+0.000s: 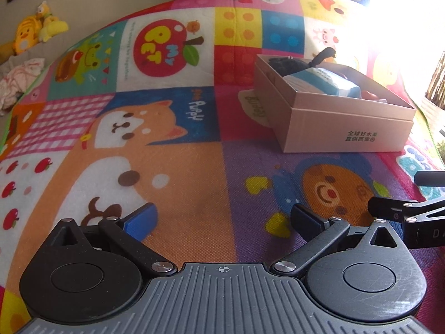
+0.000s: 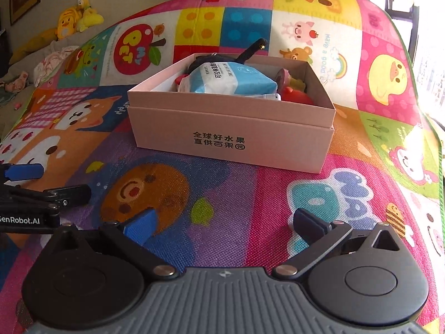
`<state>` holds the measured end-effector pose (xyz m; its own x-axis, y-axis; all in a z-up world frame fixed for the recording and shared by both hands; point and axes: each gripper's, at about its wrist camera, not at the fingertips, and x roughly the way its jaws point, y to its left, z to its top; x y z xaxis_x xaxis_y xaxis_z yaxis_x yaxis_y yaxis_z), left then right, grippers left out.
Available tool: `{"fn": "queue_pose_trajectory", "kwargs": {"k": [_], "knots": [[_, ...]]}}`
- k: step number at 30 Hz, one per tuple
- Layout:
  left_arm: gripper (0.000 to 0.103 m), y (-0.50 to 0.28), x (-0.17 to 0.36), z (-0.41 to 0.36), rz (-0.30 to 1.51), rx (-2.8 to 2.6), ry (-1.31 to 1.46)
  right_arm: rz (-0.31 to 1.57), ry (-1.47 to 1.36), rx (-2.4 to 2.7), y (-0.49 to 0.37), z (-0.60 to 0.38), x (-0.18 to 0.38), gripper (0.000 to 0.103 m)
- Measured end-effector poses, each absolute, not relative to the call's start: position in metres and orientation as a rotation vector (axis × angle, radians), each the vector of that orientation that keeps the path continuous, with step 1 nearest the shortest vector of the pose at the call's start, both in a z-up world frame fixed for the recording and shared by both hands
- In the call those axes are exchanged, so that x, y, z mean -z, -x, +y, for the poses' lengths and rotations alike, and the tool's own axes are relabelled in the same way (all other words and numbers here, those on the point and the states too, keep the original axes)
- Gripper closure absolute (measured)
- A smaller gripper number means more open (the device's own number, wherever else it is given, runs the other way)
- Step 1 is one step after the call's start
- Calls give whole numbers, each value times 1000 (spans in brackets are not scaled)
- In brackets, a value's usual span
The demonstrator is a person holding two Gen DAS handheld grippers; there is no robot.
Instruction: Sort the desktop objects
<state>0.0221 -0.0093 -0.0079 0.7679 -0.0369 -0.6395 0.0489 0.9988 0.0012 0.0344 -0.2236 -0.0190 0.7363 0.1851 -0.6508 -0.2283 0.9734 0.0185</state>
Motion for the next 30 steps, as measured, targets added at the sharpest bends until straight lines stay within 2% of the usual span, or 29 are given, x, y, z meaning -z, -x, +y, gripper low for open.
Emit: {"fn": "queue_pose_trajectory", "kwargs": {"k": [30], "knots": [[0,-22,8,-10,694,45,-21,691,70,-218,-33,-221,20,0]]}}
